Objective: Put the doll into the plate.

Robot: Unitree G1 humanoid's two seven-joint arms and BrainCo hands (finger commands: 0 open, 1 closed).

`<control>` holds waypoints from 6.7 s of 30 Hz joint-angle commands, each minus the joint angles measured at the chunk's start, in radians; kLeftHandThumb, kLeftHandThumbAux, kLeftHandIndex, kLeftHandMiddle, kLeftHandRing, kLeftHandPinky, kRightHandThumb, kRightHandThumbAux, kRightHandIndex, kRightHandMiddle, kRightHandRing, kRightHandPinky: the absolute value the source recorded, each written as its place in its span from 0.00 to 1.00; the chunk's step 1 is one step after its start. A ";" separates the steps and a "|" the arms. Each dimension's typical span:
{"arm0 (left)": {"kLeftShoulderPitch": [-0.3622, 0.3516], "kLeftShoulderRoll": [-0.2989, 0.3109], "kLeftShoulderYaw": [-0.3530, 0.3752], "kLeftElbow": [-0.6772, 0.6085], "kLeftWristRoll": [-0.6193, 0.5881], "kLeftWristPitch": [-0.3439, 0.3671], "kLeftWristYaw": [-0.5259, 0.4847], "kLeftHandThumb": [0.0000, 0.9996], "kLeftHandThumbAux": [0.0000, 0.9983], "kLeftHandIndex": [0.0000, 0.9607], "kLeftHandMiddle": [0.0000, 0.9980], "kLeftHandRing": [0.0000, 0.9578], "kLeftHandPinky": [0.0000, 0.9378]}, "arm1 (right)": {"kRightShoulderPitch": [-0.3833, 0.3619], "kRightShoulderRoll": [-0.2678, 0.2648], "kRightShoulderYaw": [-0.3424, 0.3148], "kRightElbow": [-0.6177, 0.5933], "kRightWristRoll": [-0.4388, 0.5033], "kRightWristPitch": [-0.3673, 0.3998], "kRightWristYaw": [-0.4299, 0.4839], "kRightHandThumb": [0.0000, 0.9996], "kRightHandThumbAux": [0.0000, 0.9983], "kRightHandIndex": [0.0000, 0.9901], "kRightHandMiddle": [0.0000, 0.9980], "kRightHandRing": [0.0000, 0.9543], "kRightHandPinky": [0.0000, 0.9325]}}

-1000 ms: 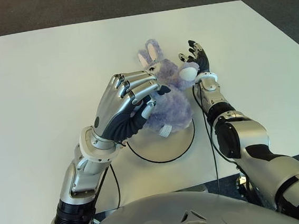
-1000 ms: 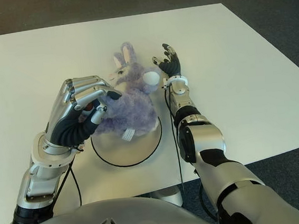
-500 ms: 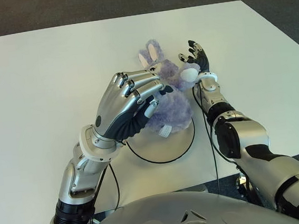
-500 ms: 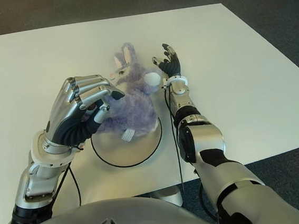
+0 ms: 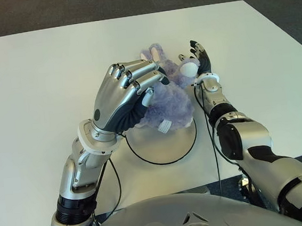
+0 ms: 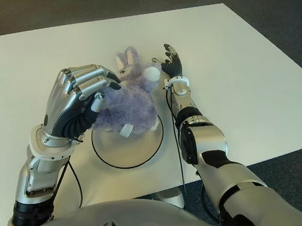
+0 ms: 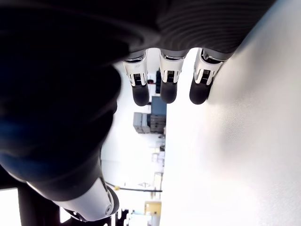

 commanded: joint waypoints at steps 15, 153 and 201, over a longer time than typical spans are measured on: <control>-0.092 0.010 0.038 0.091 0.152 -0.034 0.188 0.72 0.70 0.44 0.20 0.13 0.09 | 0.096 0.033 0.024 0.054 -0.002 0.065 -0.017 0.40 0.86 0.13 0.07 0.03 0.03; -0.294 0.185 0.512 0.641 -1.243 0.244 -0.395 0.19 0.43 0.00 0.06 0.04 0.07 | 0.099 0.042 0.014 0.056 0.009 0.051 -0.004 0.39 0.87 0.11 0.05 0.02 0.08; -0.418 0.069 0.282 0.705 -0.830 0.417 -0.257 0.00 0.47 0.04 0.11 0.08 0.03 | 0.102 0.049 0.012 0.054 0.012 0.044 0.005 0.38 0.87 0.11 0.04 0.02 0.07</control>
